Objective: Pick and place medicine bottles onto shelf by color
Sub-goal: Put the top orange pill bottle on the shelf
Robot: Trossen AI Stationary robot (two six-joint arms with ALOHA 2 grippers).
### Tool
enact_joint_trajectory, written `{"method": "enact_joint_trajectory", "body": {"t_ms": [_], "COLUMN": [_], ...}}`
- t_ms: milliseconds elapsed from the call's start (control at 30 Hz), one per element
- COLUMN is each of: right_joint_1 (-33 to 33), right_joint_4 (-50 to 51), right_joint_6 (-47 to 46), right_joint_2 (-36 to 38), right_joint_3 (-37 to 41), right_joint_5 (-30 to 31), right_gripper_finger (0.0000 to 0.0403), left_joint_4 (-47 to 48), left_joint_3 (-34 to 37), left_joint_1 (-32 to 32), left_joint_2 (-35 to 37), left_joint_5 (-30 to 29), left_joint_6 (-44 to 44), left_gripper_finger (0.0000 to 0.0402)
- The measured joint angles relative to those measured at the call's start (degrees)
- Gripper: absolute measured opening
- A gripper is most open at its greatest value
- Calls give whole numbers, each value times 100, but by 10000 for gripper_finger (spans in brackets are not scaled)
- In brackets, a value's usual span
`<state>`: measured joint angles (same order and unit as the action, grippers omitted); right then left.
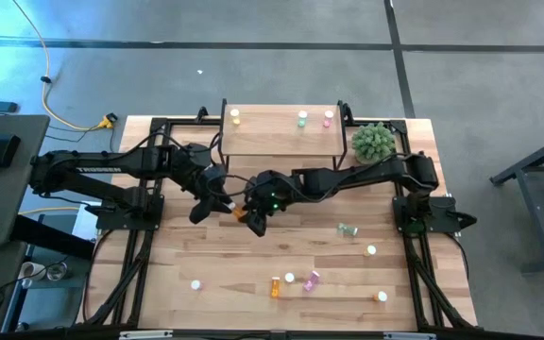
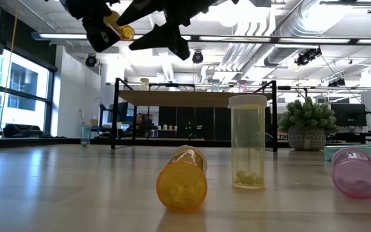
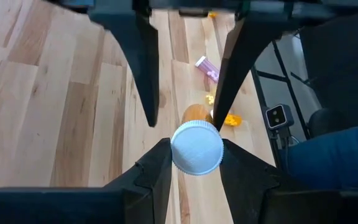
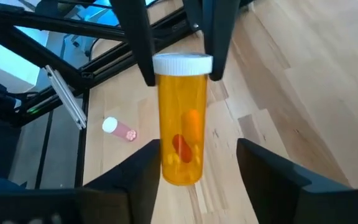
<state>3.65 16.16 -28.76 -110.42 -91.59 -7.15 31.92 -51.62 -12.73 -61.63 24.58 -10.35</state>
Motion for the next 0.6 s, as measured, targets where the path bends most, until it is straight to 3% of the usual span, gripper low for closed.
{"method": "enact_joint_trajectory", "body": {"t_ms": [233, 600], "right_joint_1": [-104, -404], "right_joint_4": [166, 424], "right_joint_6": [58, 208], "right_joint_2": [266, 928], "right_joint_3": [0, -4], "right_joint_5": [8, 262], "right_gripper_finger": [208, 208], "left_joint_4": [127, 133], "left_joint_3": [0, 0], "left_joint_1": [3, -317], "left_joint_2": [2, 4], "left_joint_5": [-359, -444], "left_joint_6": [6, 12], "left_gripper_finger": [110, 110]}}
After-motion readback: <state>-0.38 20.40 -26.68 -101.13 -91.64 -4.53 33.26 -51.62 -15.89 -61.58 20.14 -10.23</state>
